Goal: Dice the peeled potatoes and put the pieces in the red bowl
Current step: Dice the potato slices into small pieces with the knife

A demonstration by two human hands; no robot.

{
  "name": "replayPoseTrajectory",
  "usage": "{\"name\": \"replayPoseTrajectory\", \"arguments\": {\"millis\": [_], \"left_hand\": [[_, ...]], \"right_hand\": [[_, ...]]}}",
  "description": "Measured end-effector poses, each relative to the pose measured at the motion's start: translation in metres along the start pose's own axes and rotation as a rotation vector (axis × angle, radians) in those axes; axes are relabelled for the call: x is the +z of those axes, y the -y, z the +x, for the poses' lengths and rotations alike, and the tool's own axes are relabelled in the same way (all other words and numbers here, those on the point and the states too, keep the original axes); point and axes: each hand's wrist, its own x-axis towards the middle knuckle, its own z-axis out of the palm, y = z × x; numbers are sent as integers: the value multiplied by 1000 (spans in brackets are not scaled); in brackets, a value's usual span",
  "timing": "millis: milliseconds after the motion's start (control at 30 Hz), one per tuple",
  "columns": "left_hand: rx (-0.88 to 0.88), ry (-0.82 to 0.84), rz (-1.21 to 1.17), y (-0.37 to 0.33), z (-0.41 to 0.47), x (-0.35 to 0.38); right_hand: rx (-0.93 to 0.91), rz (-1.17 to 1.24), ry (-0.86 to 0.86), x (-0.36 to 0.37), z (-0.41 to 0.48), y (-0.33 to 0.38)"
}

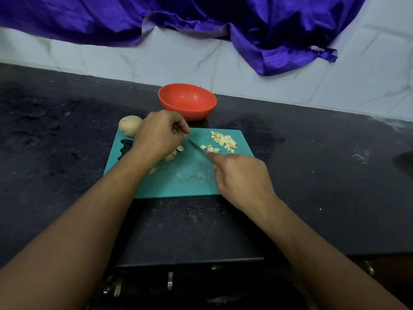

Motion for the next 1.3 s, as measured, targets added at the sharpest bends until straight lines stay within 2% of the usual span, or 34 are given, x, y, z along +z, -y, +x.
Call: {"name": "replayPoseTrajectory", "arguments": {"millis": [167,433,567,700,867,1000,1133,1300], "left_hand": [[-4,115,48,7,4,-13],[41,355,198,3,0,-20],[74,312,196,1,1,-15],[107,328,71,1,0,-11],[215,190,-62,-5,-7,9],[275,279,31,-9,-5,15],[258,353,-3,-7,-5,4],[204,200,-12,-1,-2,-2]], "right_hand": [[170,99,-15,1,12,-27],[186,260,-89,18,13,-43],[196,282,-98,21,14,-45],[200,285,-98,21,13,-45],[205,287,-104,20,13,-44],[213,298,-122,21,11,-44],[212,301,-130,22,11,-44],[220,291,-115,21,12,-44]]}}
